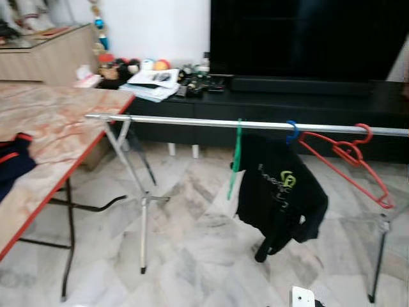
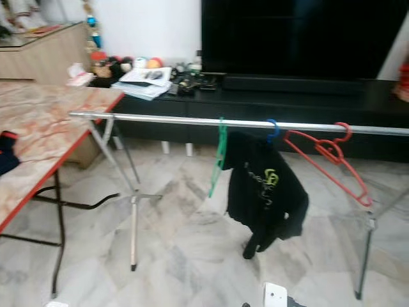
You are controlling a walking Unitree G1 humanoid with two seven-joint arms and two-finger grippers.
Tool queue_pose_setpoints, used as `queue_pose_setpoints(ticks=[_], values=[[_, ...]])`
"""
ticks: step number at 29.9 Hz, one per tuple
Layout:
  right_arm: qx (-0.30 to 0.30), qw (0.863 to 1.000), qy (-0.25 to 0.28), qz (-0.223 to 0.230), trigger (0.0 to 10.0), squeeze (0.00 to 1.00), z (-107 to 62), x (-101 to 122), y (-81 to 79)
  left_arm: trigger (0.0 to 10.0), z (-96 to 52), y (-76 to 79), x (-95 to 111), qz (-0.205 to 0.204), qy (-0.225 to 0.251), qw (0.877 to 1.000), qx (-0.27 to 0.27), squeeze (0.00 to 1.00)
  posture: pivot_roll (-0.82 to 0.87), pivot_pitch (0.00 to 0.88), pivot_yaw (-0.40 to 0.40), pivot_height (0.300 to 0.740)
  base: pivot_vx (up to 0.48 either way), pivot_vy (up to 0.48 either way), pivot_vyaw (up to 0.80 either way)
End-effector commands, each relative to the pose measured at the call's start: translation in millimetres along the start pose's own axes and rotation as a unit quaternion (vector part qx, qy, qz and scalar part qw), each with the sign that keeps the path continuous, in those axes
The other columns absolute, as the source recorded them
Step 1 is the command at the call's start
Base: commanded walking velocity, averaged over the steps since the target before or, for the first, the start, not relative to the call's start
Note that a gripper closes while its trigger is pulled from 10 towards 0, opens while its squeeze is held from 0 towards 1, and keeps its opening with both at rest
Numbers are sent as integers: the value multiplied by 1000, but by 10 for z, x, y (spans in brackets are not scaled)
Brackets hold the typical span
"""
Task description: Hang hanger
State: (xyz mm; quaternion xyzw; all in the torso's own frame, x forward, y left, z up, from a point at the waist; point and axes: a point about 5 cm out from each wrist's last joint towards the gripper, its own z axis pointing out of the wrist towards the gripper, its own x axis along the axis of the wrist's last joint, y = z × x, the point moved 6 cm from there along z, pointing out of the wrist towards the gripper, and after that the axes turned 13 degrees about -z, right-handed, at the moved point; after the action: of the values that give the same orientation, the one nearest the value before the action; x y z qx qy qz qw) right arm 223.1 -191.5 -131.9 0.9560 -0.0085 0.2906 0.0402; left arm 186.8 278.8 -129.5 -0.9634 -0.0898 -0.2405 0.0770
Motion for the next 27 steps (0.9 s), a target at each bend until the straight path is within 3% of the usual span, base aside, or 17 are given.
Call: queue_pose_setpoints(ticks=[1, 12, 13, 17, 27], values=[[-3, 1000, -3, 1, 10000, 0, -7, -46, 8, 10000, -7, -32, -68, -10, -8, 1000, 3, 0, 149, 0, 30, 740, 0, 0, -725], [-2, 1000, -17, 3, 10000, 0, -34, -221, -30, 10000, -32, -136, -233, -5, -33, 999, 13, 0, 123, 0, 70, 740, 0, 0, -719], [0, 1000, -20, 6, 10000, 0, -46, -283, -78, 10000, -49, -186, -303, 9, -40, 999, 13, 0, 114, 0, 106, 740, 0, 0, -719], [1, 1000, -23, 11, 10000, 0, -57, -333, -112, 10000, -64, -228, -352, 28, -44, 999, 13, 0, 101, 0, 122, 740, 0, 0, -719], [-2, 1000, -24, -2, 10000, 0, -60, -343, -61, 10000, -73, -179, -445, 35, -45, 998, 3, 0, 95, 0, 99, 740, 0, 0, -716]])
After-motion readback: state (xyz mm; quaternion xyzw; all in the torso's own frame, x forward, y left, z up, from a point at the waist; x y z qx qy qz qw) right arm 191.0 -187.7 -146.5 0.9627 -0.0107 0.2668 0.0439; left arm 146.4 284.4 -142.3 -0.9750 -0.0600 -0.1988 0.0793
